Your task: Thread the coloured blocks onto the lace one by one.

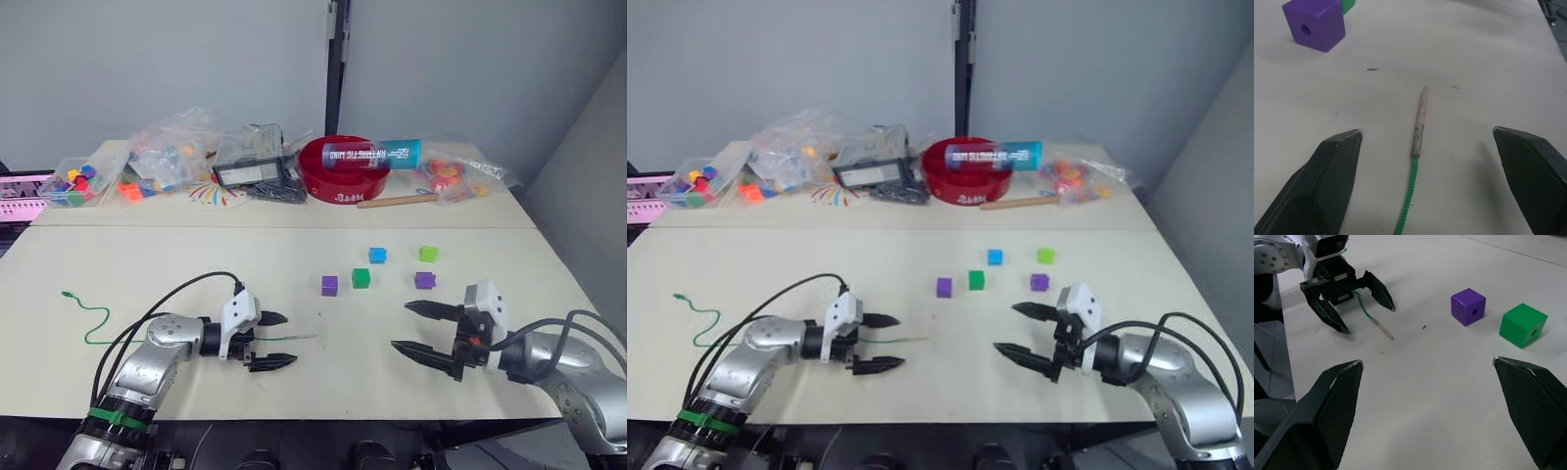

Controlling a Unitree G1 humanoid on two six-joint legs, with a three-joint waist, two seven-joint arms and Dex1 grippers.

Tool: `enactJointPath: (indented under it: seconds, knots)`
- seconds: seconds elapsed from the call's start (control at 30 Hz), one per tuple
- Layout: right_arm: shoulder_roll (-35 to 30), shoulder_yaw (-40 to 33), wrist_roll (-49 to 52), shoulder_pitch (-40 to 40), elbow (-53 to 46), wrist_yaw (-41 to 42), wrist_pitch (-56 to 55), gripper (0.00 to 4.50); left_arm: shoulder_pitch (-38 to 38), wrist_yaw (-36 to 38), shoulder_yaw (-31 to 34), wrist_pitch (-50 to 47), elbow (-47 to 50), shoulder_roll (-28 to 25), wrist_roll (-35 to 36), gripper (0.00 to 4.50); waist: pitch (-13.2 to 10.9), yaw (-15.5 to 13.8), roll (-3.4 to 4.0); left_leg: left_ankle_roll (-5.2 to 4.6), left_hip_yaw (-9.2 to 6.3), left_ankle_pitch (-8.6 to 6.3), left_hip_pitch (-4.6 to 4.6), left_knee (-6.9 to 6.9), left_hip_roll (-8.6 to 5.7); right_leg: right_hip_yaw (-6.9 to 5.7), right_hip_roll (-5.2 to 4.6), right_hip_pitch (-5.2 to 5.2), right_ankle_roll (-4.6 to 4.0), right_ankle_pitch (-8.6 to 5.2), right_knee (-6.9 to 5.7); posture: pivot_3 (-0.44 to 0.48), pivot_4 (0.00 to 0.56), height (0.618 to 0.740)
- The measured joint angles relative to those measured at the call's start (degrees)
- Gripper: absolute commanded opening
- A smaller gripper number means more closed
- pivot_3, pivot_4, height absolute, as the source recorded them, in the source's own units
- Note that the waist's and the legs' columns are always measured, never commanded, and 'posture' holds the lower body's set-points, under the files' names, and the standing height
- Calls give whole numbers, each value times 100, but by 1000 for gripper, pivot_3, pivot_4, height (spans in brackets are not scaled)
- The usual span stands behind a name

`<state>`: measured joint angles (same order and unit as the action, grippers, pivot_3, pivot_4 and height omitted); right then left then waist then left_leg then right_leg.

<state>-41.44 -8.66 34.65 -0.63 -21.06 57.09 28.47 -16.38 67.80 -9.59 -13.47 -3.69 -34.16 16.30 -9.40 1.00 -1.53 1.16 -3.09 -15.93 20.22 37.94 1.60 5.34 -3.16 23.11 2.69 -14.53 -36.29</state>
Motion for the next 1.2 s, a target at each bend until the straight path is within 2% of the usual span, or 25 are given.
enactJointPath:
  seconds: [0.07,0.43,0.77,0.9,1.03,1.2]
  knots:
    - [0,0,24,47,-80,-43,29,4500,-88,41,-51,64,-120,0,-49,3712,1,-18,2,0,-1,0,-1,1,0,-1,0,-1,0,0,0,0,150,740]
    - [-2,-101,39,200,-137,-162,36,4500,-178,192,-157,492,-481,26,-123,40,3,1,5,-1,1,-1,0,1,0,1,0,-1,0,0,3,0,150,740]
    - [32,-111,39,267,-138,-307,34,4500,-236,266,-164,576,-482,59,-164,9,3,-12,5,-1,1,-1,0,1,0,1,0,-1,1,0,4,0,150,740]
    - [201,-265,40,435,-239,-650,39,4500,-246,442,8,60,-170,-342,99,9,0,16,2,-1,-2,-1,6,1,3,0,4,9,1,0,-1,0,150,740]
    - [663,-479,-1,708,-521,-1469,111,4500,-44,631,458,-334,443,-946,447,9,0,56,3,-1,-1,-1,4,-1,8,0,5,10,0,0,-3,0,150,740]
    - [1420,-455,-461,755,-642,-2823,207,4500,263,646,619,-445,549,-1060,550,9,-2,68,5,0,2,0,5,-1,7,2,4,11,-1,1,-2,0,150,740]
